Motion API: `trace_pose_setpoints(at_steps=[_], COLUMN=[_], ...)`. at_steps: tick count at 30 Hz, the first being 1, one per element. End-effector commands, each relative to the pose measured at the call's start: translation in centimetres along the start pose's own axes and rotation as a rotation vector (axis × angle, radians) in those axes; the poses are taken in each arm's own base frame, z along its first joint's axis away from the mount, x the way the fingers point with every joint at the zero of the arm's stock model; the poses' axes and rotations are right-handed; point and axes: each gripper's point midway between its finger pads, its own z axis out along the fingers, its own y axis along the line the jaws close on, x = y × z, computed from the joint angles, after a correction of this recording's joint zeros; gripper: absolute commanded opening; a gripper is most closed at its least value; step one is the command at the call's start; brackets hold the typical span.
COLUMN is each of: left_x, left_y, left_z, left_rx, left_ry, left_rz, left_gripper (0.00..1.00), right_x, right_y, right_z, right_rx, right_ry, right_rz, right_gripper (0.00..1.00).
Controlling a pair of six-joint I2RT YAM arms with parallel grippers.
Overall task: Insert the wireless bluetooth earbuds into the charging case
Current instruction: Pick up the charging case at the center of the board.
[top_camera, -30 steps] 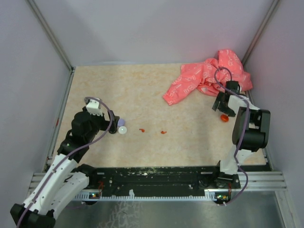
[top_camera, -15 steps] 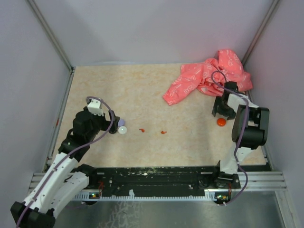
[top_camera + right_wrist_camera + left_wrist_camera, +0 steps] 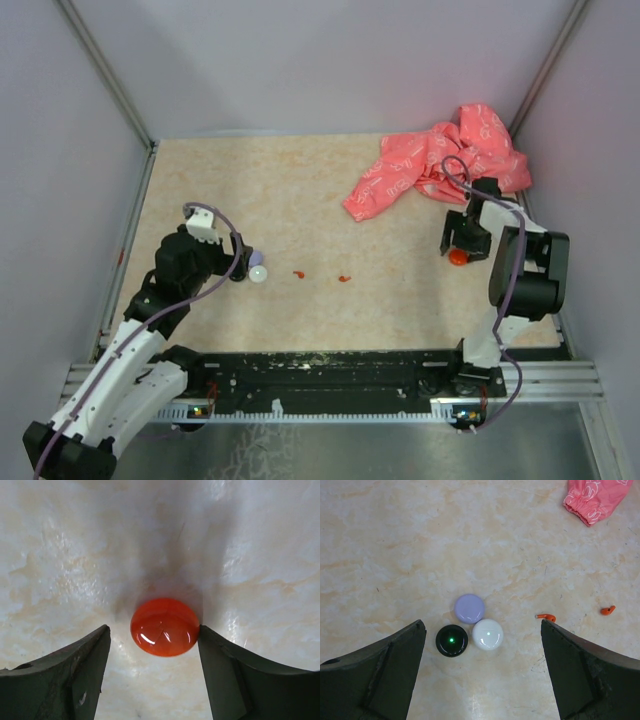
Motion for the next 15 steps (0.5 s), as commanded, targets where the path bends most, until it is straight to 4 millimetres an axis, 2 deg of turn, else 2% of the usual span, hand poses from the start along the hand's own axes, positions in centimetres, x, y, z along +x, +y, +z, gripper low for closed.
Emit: trace_pose_setpoints(at_steps=[1,5,6,11,15], left_x=[0.2,0.2,0.2,0.3,0.4], left_y=[-0.3,-0.2,-0.3,-0.2,-0.2], left_z=[0.1,0.2,0.2,0.2,0.3], left_rx=[0.015,0.013,0.013,0.012,0.013], left_ry=[0.003,0.005,0.006,0.008,0.01], left_rz=[0.011,0.012,0.012,0.011,0.011], left_gripper=[1.0,1.0,1.0,1.0,1.0], right_x=[0.6,0.1,0.0,-1.7,-2.6], right_y=[2.4,4.5,4.5,2.1,2.9], right_z=[-1.8,-2.9,-3.0,-4.0,-3.9], right_rx=[-0.08,-0.113,-0.098,0.067,0.03], right_ry=[-0.024,-0.074,-0.078,-0.169,-0.18], right_rz=[-0.012,-0.074,-0.075,-0.053,-0.136], right_gripper=[0.7,0.7,0.7,0.7,0.7])
